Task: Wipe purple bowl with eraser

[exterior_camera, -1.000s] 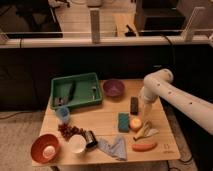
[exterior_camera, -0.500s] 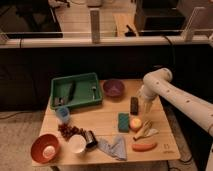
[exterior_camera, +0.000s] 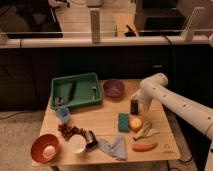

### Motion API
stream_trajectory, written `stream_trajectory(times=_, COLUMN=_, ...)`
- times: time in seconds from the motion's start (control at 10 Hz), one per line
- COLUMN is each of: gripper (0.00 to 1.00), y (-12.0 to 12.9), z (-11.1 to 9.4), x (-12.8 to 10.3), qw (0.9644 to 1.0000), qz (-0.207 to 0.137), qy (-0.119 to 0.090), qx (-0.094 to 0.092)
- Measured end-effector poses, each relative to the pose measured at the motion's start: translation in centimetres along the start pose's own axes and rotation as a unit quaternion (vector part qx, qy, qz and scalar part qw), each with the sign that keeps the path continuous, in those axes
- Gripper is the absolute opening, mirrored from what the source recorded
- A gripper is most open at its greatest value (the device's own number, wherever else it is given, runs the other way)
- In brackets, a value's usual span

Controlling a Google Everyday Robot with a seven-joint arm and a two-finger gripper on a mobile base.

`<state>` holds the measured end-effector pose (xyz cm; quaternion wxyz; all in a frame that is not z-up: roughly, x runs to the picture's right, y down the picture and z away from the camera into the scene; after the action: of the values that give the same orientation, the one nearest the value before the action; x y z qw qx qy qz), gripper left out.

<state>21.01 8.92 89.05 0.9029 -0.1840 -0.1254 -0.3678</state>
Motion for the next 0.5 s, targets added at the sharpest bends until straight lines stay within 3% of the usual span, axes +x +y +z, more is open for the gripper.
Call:
stream_trajectory(times=0.3, gripper=0.78, y=-0.6, z=2.4, x=-0.3, qw=0.9987, qz=-0.047, qy=-0.006, qx=-0.018)
stream_trajectory(times=0.5, gripper=0.59, y=-0.7, z=3.0, x=-0.5, qw=0.9977, qz=-0.06, qy=-0.003, qx=-0.032)
